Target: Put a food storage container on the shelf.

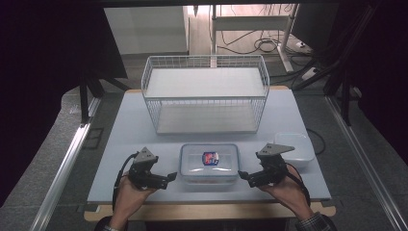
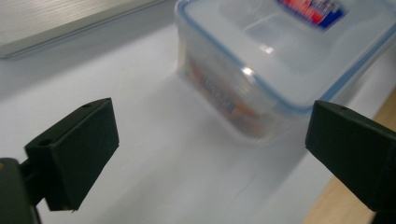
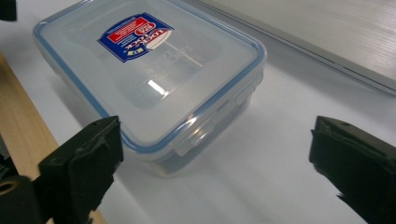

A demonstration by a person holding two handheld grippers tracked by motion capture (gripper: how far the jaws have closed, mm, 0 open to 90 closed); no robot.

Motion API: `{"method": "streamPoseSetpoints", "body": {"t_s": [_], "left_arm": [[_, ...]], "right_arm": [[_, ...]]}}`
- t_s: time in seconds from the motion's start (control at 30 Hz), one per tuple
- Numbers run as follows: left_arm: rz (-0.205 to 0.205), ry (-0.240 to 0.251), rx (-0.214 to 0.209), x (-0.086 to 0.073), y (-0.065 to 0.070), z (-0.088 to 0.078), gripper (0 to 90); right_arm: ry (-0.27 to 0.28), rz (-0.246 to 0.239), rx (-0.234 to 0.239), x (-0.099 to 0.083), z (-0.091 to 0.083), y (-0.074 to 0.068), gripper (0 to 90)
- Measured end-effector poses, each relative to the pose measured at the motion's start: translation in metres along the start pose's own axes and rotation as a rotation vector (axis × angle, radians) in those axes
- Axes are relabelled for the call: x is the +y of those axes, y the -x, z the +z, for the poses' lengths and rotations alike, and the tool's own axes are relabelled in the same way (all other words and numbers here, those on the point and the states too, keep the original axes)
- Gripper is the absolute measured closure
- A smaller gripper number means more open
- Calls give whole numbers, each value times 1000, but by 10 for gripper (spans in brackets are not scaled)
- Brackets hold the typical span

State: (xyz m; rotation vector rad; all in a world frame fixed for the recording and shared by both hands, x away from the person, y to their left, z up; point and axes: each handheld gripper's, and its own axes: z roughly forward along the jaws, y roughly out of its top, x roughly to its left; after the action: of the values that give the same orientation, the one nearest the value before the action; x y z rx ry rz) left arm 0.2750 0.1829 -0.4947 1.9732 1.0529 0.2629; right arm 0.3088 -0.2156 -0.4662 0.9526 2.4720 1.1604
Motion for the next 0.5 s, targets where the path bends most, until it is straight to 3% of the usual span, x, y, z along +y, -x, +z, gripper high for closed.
{"method": "streamPoseSetpoints", "body": {"t_s": [0.1,0.2,0.27,0.37,0.5], "left_arm": [[11,-2,5,6,0,1,56],[15,9,-20,14,-1,5,87],[32,-11,-39,22,-2,15,99],[11,-41,-92,28,-5,29,97],[-22,-76,-152,28,-10,46,22]], "right_arm": [[-14,13,18,5,3,2,99],[-15,14,24,11,8,5,129],[-16,19,42,15,13,6,131],[-38,26,68,21,24,8,127],[-86,59,116,22,41,13,57]]}}
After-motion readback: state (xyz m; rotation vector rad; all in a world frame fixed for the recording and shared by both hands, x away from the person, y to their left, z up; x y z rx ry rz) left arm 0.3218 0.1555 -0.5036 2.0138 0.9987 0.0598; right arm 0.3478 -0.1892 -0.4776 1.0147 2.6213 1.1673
